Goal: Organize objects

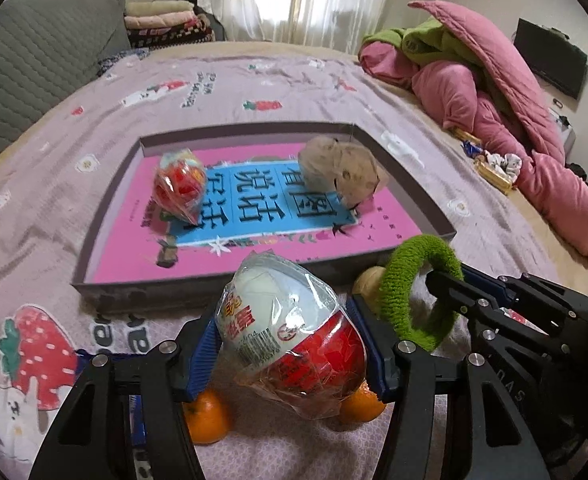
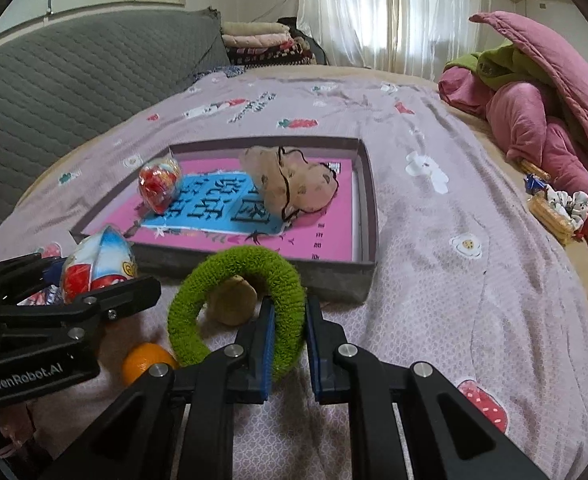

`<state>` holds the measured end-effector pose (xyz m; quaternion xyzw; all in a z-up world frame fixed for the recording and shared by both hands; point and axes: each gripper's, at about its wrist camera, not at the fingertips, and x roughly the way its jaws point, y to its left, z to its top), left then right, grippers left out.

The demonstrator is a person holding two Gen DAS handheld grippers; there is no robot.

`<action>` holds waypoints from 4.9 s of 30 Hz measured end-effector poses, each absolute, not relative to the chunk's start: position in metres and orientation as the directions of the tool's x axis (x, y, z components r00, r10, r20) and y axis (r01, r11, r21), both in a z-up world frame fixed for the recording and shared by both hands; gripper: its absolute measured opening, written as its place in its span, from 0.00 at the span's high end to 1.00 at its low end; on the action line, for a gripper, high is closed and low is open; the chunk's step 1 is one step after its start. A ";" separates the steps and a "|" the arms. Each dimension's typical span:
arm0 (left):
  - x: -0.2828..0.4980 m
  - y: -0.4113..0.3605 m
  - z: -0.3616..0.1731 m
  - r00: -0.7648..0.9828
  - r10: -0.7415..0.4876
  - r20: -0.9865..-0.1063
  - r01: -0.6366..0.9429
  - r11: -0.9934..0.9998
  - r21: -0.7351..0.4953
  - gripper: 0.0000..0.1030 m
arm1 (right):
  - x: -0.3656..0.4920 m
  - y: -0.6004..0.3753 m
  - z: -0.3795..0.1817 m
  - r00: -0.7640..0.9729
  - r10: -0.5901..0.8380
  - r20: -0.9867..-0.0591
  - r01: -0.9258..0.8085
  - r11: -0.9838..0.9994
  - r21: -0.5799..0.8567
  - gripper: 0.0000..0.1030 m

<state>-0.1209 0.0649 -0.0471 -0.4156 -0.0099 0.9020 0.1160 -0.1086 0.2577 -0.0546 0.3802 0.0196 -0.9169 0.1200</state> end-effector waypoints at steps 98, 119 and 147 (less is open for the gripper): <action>-0.208 -0.019 -0.034 -0.689 0.046 -0.723 -0.078 -0.997 0.011 0.40 | -0.178 0.227 -0.003 -0.772 -0.201 -0.603 0.273 -0.962 -0.029 0.86; -0.213 -0.001 -0.062 -0.648 0.075 -0.758 -0.131 -0.991 0.015 0.40 | -0.189 0.230 -0.036 -0.729 -0.149 -0.668 0.244 -0.968 -0.051 0.86; -0.223 0.006 -0.071 -0.631 0.092 -0.770 -0.150 -0.989 0.005 0.40 | -0.202 0.234 -0.060 -0.690 -0.120 -0.714 0.230 -0.971 -0.059 0.86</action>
